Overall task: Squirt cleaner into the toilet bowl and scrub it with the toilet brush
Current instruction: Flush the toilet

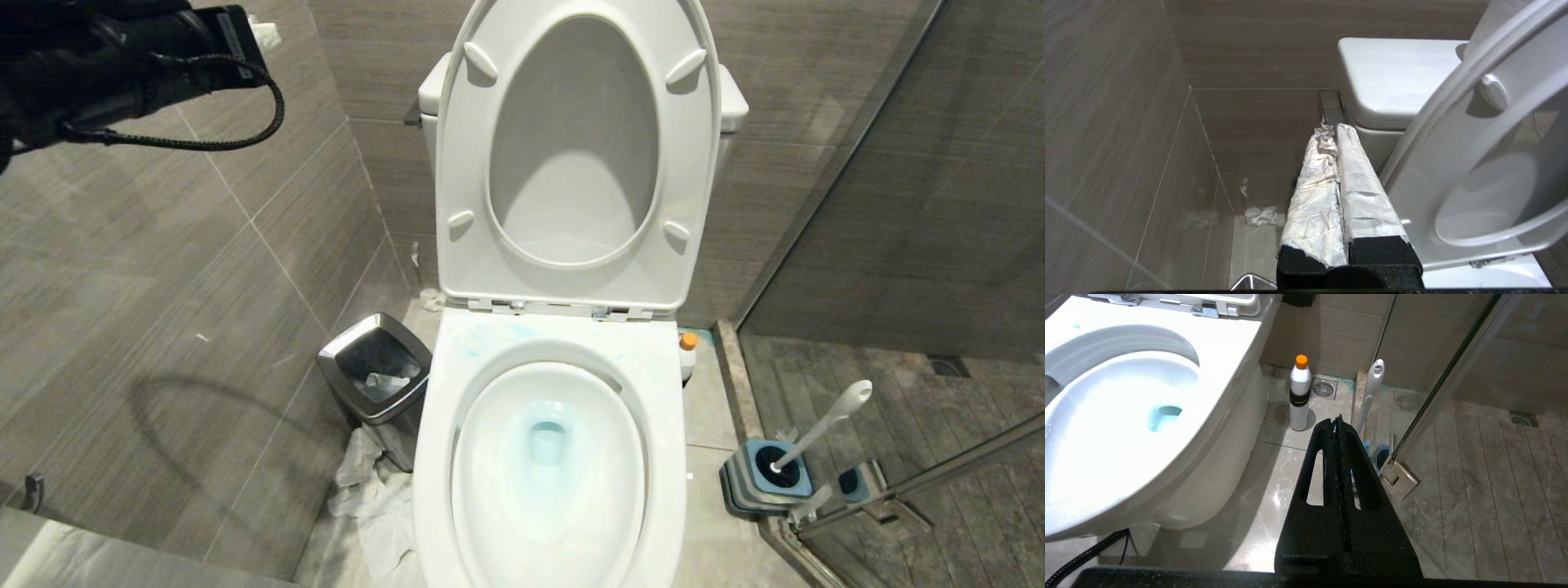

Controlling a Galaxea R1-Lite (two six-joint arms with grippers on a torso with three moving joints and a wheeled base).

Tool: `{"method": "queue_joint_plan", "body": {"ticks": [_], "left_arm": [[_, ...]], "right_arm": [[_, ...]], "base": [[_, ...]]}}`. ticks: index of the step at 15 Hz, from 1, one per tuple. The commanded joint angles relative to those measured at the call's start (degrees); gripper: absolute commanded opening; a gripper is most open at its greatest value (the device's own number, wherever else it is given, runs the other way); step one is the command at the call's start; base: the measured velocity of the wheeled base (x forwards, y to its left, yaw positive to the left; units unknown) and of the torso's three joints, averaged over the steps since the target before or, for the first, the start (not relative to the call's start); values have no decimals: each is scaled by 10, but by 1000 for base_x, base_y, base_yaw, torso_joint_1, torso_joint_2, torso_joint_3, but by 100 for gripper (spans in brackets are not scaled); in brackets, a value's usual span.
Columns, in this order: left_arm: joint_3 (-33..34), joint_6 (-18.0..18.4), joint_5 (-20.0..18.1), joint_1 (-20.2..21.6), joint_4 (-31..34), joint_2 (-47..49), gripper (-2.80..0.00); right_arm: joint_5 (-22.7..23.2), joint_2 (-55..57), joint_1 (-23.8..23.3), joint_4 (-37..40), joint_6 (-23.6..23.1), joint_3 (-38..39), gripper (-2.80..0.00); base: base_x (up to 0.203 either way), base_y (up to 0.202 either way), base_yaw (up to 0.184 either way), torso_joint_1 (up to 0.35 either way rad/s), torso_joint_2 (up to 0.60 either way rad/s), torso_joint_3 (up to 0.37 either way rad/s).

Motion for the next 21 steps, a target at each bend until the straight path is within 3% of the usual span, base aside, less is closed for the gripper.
{"method": "queue_joint_plan", "body": {"ticks": [1, 5, 9, 21], "left_arm": [[-43, 1, -1, -5, -1, 62, -280], [-125, 3, 0, -7, 6, 115, -280], [-126, 3, 4, -3, 63, 107, -280], [-126, 6, 21, 14, 60, 111, -280]], "right_arm": [[0, 1, 0, -1, 0, 14, -280], [0, 1, 0, -1, 0, 14, -280], [0, 1, 0, -1, 0, 15, -280], [0, 1, 0, -1, 0, 14, -280]], "base": [[0, 0, 0, 0, 0, 0], [0, 0, 0, 0, 0, 0], [0, 0, 0, 0, 0, 0], [0, 0, 0, 1, 1, -43]]}}
